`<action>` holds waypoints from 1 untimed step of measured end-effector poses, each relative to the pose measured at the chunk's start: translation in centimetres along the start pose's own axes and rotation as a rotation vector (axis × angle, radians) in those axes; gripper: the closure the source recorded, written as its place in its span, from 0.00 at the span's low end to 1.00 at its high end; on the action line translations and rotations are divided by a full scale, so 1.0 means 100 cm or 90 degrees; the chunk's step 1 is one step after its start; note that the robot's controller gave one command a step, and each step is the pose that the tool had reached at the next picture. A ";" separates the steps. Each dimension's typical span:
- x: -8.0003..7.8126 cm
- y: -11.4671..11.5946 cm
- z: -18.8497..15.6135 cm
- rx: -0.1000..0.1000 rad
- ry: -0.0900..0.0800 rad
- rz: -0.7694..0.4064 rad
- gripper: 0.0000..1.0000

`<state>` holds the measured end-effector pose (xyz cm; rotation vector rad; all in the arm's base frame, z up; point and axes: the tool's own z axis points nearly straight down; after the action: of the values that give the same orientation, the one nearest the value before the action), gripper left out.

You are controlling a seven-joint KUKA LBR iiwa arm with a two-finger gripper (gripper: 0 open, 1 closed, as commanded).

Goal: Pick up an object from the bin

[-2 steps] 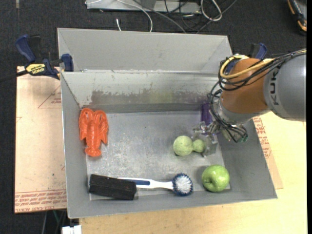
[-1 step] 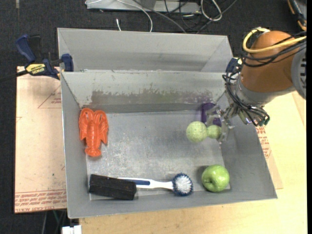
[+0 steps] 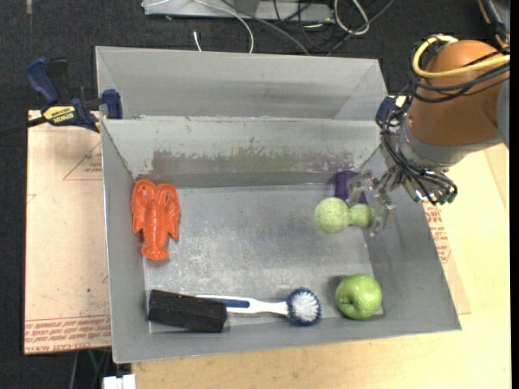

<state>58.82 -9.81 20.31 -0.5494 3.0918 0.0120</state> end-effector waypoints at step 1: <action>-0.001 0.004 -0.013 -0.001 0.003 0.003 1.00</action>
Offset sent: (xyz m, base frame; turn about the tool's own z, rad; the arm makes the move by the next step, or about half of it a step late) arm -0.0434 -0.0141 -0.0352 0.2313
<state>58.80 -9.36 21.61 -0.5433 3.0972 0.0139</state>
